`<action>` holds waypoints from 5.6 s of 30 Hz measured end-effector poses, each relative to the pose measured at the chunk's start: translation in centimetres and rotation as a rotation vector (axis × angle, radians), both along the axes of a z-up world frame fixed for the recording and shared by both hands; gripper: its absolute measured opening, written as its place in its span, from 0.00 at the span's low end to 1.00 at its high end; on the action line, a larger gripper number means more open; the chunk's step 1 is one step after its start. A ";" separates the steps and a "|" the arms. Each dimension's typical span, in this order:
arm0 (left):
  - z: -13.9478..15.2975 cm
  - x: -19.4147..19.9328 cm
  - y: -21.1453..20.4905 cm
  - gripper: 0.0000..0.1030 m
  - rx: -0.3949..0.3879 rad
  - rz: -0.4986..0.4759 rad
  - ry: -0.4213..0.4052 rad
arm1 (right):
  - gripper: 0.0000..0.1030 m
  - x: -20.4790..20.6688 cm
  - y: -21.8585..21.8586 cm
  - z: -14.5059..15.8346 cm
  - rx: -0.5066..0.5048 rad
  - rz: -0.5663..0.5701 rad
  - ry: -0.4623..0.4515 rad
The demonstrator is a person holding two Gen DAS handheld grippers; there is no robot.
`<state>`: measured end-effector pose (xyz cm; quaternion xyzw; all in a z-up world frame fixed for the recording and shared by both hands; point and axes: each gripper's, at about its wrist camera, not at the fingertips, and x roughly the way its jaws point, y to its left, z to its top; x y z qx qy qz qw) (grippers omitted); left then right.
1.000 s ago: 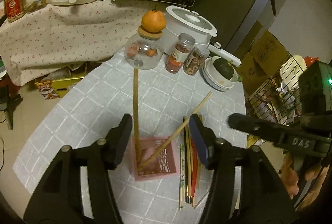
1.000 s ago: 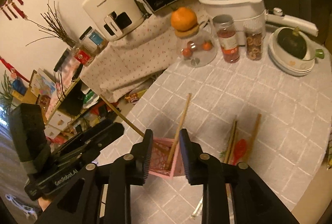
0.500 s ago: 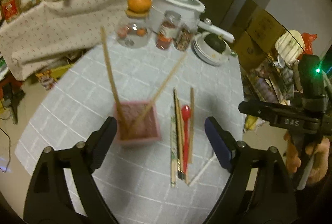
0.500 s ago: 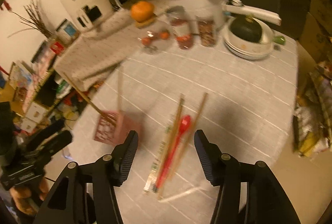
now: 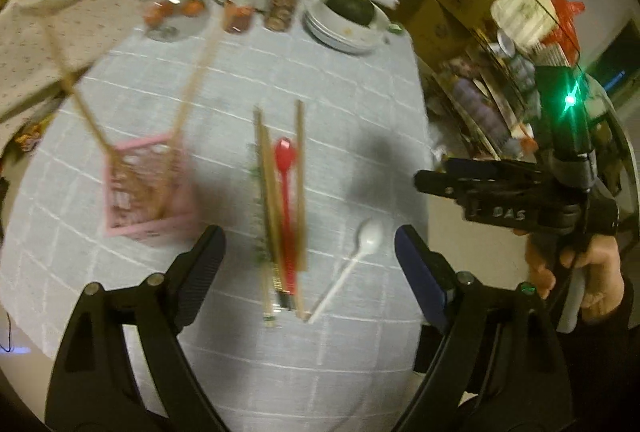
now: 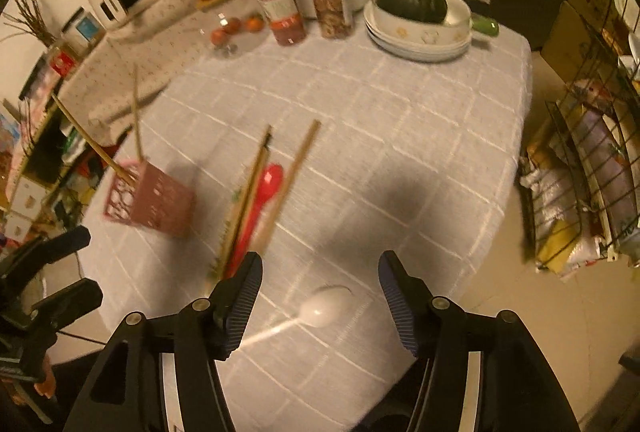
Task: Organize utensils
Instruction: 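Grasp the red plastic spoon with the left gripper while the right gripper approaches the white spoon, then grasp the white plastic spoon with the right gripper while the left holds the red spoon, then lift both spoons and carry them over the pink holder with both grippers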
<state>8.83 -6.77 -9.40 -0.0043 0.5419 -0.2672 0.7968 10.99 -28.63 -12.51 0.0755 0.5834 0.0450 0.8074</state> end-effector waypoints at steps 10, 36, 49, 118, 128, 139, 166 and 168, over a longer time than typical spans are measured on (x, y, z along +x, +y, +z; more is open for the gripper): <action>-4.5 1.6 -5.7 0.49 0.035 -0.046 0.082 | 0.62 -1.4 -3.6 -2.8 -0.028 -0.028 0.082; -11.8 7.7 -6.2 0.18 0.240 0.082 0.079 | 0.63 -1.7 -5.5 -4.9 -0.031 -0.024 0.136; -9.6 6.5 -6.3 0.08 0.228 0.046 -0.010 | 0.63 -1.2 -4.3 -7.3 0.057 -0.061 0.239; 4.8 1.4 8.0 0.08 -0.209 0.235 -0.403 | 0.08 6.3 11.8 -9.7 -0.060 -0.007 0.186; 4.3 2.3 8.8 0.08 -0.238 0.347 -0.598 | 0.08 4.2 8.6 -4.1 0.028 -0.019 -0.015; 1.8 3.9 7.9 0.08 -0.122 0.524 -0.748 | 0.08 3.4 9.0 -0.5 0.096 0.005 -0.105; 4.2 -1.0 11.6 0.58 -0.005 0.503 -0.579 | 0.08 2.3 12.6 6.0 0.181 0.039 -0.465; 3.9 -0.7 13.4 0.66 0.014 0.534 -0.454 | 0.08 2.1 13.7 6.8 0.203 0.044 -0.513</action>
